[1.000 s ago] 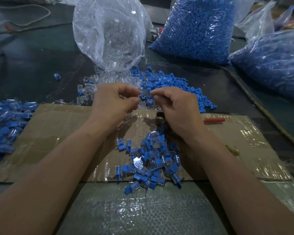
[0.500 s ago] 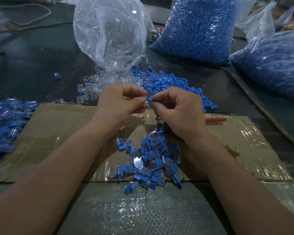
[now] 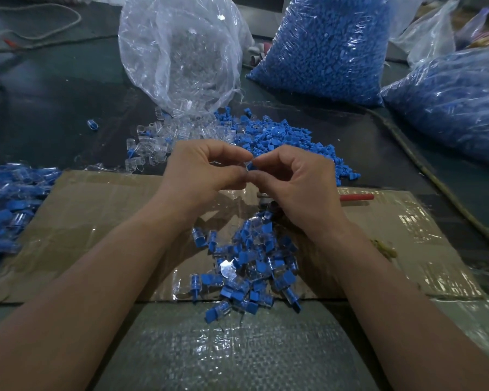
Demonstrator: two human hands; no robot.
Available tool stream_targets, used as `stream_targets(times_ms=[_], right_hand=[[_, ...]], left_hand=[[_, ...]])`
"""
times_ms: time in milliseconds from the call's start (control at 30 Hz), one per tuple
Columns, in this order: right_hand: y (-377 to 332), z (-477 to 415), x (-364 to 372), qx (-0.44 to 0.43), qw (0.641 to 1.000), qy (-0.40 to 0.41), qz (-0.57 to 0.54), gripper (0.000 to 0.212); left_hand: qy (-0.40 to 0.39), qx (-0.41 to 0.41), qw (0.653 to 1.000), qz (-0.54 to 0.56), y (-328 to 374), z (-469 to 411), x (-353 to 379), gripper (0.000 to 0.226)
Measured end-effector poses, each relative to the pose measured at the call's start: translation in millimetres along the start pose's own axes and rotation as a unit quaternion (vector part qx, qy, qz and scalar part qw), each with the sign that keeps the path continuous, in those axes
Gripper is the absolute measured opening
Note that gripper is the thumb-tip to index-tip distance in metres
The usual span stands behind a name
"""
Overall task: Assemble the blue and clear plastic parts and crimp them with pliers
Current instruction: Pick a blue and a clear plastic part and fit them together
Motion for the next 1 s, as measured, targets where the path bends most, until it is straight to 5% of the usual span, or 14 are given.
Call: stream_targets(times_ms=[200,500,1000], right_hand=[[1.7,-1.3,-0.6,0.005,0.999,0.001,-0.045,0.034],[4.0,0.2,-1.1,-0.007,0.991,-0.033,-0.132,0.02],[6.8,0.6,-0.3,-0.051,0.989,0.009,-0.14,0.034]], left_hand=[[-0.033,-0.063,0.989,0.126,-0.3,-2.9,-4.0,0.014],[-0.048,-0.064,0.988,0.135,2.0,-1.3,-2.2,0.016],[-0.047,-0.114,0.97,0.211,3.7,-3.0,-3.8,0.019]])
Point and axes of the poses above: each hand's wrist, its own z-axis away from the middle knuckle, its own x-axis out of the palm, y = z × x, the point moved 1 cm from there along -z, towards the middle knuckle, and after that the axes turned 4 degrees about x, right-handed, at the moved point
